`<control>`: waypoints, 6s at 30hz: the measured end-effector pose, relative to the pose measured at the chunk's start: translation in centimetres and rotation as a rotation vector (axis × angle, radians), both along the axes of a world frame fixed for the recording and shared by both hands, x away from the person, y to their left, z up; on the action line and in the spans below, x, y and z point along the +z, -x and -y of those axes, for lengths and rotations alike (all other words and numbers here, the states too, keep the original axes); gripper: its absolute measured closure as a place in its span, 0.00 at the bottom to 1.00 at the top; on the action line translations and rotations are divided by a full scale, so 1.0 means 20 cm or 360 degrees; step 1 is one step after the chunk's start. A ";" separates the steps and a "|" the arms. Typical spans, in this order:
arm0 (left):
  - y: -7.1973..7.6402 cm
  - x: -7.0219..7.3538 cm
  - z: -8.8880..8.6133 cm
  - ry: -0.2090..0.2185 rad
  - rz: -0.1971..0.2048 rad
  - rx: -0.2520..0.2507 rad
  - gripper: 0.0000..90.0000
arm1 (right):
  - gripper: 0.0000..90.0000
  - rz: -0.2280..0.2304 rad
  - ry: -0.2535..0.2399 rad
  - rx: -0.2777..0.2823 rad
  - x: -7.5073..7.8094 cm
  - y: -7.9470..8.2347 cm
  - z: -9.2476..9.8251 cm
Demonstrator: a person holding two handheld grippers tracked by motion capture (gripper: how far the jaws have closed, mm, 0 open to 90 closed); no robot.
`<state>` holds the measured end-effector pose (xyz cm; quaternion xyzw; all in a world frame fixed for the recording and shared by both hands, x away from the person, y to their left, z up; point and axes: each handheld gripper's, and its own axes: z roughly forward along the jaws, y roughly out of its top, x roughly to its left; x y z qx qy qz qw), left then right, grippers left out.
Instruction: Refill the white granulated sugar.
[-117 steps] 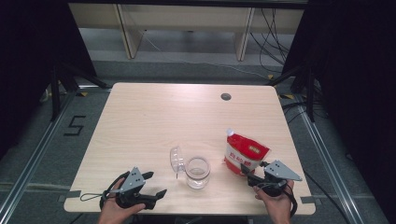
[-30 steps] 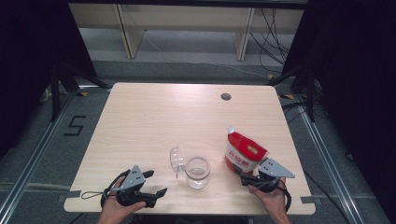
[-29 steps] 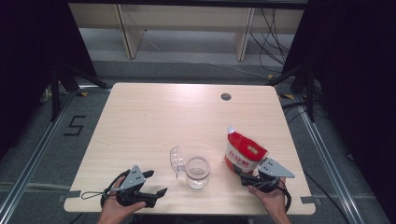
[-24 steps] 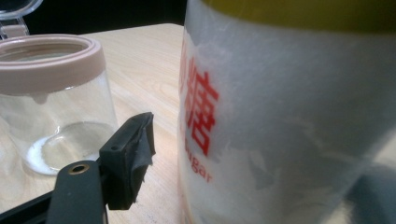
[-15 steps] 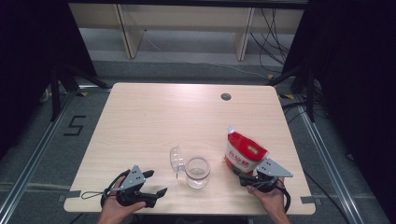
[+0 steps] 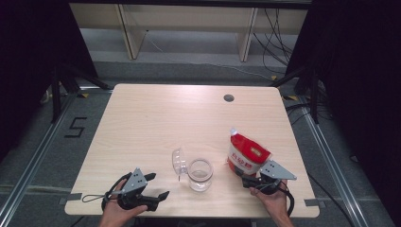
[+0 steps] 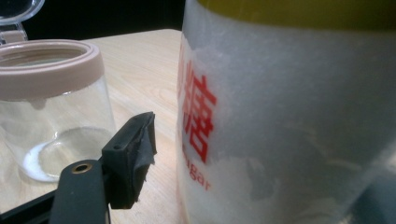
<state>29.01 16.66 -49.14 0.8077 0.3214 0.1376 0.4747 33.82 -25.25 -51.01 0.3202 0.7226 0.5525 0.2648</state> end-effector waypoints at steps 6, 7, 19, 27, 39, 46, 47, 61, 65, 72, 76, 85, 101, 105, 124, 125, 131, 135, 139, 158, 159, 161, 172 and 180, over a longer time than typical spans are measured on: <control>0.00 -0.01 0.01 0.0009 0.0002 0.0004 0.22 | 0.38 0.0064 0.0024 0.0042 0.00 -0.02 0.01; 0.00 -0.01 0.00 -0.0004 -0.0006 -0.0003 0.22 | 0.38 0.0040 0.0031 0.0055 0.00 -0.02 0.01; 0.01 -0.02 0.01 -0.0004 -0.0030 0.0000 0.22 | 0.42 0.0087 0.0000 0.0034 -0.02 -0.04 0.01; 0.01 -0.03 0.02 -0.0009 -0.0021 -0.0005 0.22 | 0.43 0.0027 -0.0045 0.0029 -0.03 -0.04 0.01; 0.01 -0.03 0.02 -0.0013 -0.0020 -0.0008 0.22 | 0.43 0.0078 -0.0032 0.0038 -0.03 -0.05 0.01; 0.00 -0.03 0.01 -0.0069 -0.0016 -0.0032 0.22 | 0.43 0.0080 -0.0064 0.0046 -0.02 -0.05 0.01; 0.01 -0.03 0.01 -0.0057 -0.0018 -0.0031 0.22 | 0.44 0.0080 -0.0060 0.0049 -0.02 -0.05 0.01; 0.00 -0.03 0.00 -0.0062 -0.0015 -0.0015 0.23 | 0.50 0.0090 -0.0044 0.0032 0.01 -0.05 0.01; -0.01 -0.03 0.00 -0.0049 0.0003 -0.0028 0.23 | 0.51 0.0094 0.0046 0.0063 0.03 -0.04 0.02; -0.01 -0.03 -0.02 -0.0085 -0.0004 -0.0006 0.23 | 0.51 0.0180 0.0213 0.0106 0.06 -0.01 0.00; -0.01 -0.03 -0.02 -0.0062 -0.0020 0.0011 0.23 | 0.52 0.0189 0.0275 0.0112 0.08 0.00 -0.01; -0.01 -0.03 -0.02 -0.0045 -0.0015 0.0009 0.23 | 0.52 0.0312 0.0377 0.0169 0.17 0.07 -0.02; -0.01 -0.01 -0.03 -0.0071 0.0023 -0.0006 0.23 | 0.52 0.0507 0.0710 0.0236 0.26 0.17 -0.08; -0.02 -0.01 -0.03 -0.0071 0.0022 -0.0013 0.22 | 0.52 0.0587 0.0828 0.0230 0.27 0.18 -0.09; -0.01 -0.01 -0.03 -0.0059 0.0036 -0.0007 0.22 | 0.53 0.0747 0.1230 0.0251 0.29 0.19 -0.13; -0.02 -0.01 -0.04 -0.0099 0.0042 -0.0015 0.22 | 0.53 0.0751 0.1240 0.0255 0.29 0.19 -0.14; 0.00 -0.02 -0.02 -0.0032 0.0001 0.0012 0.22 | 0.53 0.0861 0.1390 0.0266 0.28 0.20 -0.16; -0.01 -0.02 -0.02 -0.0053 0.0003 0.0013 0.22 | 0.53 0.0919 0.1502 0.0296 0.27 0.20 -0.18; -0.01 -0.02 -0.02 -0.0058 0.0006 0.0005 0.20 | 0.53 0.0892 0.1498 0.0281 0.25 0.21 -0.19; 0.00 -0.01 -0.01 -0.0092 0.0035 -0.0002 0.20 | 0.54 0.1111 0.1778 0.0326 0.26 0.19 -0.23; 0.00 -0.01 -0.01 -0.0100 0.0043 -0.0018 0.20 | 0.54 0.1133 0.1804 0.0312 0.26 0.20 -0.24; 0.00 -0.02 -0.01 -0.0082 0.0017 0.0001 0.20 | 0.54 0.1215 0.1915 0.0329 0.27 0.21 -0.25; 0.00 -0.02 -0.01 -0.0090 0.0019 0.0001 0.20 | 0.54 0.1291 0.2114 0.0355 0.26 0.21 -0.26; 0.01 -0.02 -0.01 -0.0078 0.0022 0.0004 0.20 | 0.55 0.1368 0.2223 0.0343 0.28 0.20 -0.26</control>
